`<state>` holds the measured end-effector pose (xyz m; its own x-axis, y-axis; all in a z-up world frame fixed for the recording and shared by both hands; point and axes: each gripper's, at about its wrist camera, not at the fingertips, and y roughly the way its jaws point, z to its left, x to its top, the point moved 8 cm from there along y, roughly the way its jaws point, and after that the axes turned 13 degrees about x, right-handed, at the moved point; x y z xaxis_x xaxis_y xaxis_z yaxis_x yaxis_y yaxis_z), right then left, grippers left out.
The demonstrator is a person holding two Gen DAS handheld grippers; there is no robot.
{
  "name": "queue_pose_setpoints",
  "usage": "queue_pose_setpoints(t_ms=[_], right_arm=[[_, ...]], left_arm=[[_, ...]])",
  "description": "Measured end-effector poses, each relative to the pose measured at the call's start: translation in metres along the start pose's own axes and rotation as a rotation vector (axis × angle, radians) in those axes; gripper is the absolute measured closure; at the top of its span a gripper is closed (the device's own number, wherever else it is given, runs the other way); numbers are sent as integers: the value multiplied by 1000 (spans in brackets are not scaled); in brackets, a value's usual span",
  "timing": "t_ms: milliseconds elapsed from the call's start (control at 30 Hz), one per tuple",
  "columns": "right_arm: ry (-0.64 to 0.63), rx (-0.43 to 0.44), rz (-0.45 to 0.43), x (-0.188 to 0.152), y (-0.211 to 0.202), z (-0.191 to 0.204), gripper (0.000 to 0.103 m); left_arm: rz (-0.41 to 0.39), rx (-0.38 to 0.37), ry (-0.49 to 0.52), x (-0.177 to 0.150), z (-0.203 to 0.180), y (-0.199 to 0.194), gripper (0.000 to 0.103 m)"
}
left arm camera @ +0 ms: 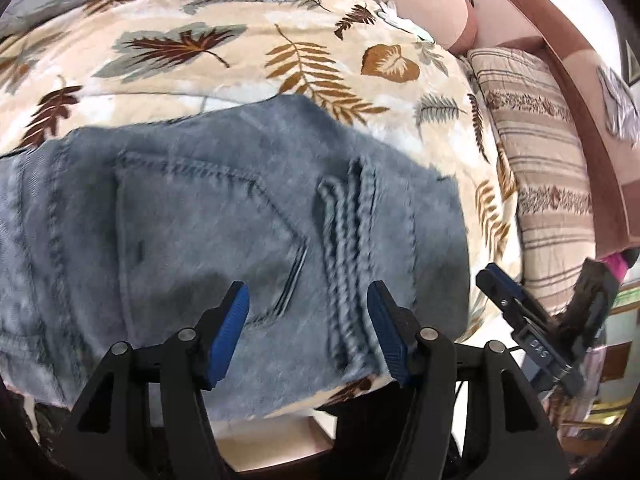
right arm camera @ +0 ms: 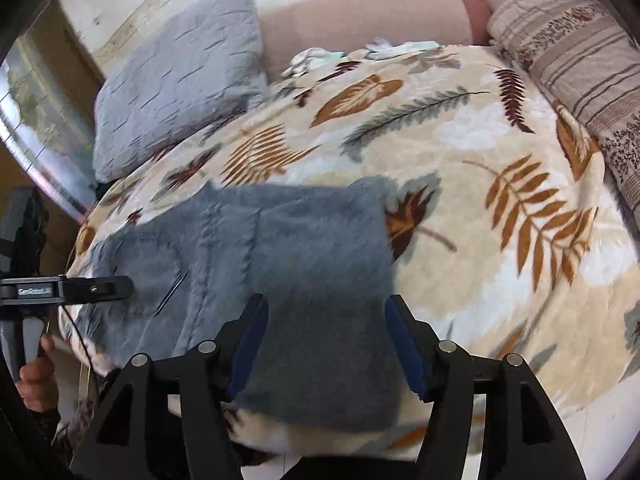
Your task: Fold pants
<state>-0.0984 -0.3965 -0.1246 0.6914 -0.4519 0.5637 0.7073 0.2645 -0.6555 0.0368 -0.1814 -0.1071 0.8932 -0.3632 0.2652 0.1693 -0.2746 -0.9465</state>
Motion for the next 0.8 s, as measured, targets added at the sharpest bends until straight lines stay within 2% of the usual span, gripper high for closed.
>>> queue_pose_setpoints(t_ms=[133, 233, 267, 300, 333, 367, 467, 500, 533, 567, 600, 633, 667, 700, 733, 800], right_arm=[[101, 33, -32, 25, 12, -29, 40], [113, 65, -50, 45, 31, -41, 42], [111, 54, -43, 49, 39, -45, 47], [123, 50, -9, 53, 54, -52, 61], [137, 71, 24, 53, 63, -52, 95], [134, 100, 35, 56, 68, -45, 93], [10, 146, -36, 66, 56, -14, 93], [-4, 131, -34, 66, 59, -15, 93], [-6, 73, 4, 61, 69, -26, 91], [7, 11, 51, 54, 81, -41, 78], [37, -13, 85, 47, 88, -54, 80], [72, 23, 50, 47, 83, -57, 79], [92, 27, 31, 49, 76, -56, 72], [98, 19, 13, 50, 68, -53, 72], [84, 14, -6, 52, 59, -46, 72], [36, 8, -36, 52, 43, -27, 66]], left_arm=[[76, -37, -25, 22, -25, 25, 42], [99, -23, -20, 34, -40, 41, 42], [106, -6, -11, 37, -45, 48, 42], [118, 13, 4, 39, -49, 54, 43], [135, 32, 25, 37, -53, 59, 54], [138, 35, 34, 35, -54, 60, 57], [80, 66, 44, 31, -47, 60, 57], [83, 72, 30, 29, -43, 67, 57], [69, 62, 20, 30, -42, 68, 57], [61, 62, 22, 30, -42, 66, 57], [62, 75, 35, 30, -43, 64, 57], [70, 85, 56, 29, -44, 61, 57], [72, 83, 63, 28, -44, 59, 57], [74, 72, 60, 28, -41, 54, 57], [77, 56, 50, 29, -39, 50, 57], [79, 14, 25, 29, -31, 39, 57]])
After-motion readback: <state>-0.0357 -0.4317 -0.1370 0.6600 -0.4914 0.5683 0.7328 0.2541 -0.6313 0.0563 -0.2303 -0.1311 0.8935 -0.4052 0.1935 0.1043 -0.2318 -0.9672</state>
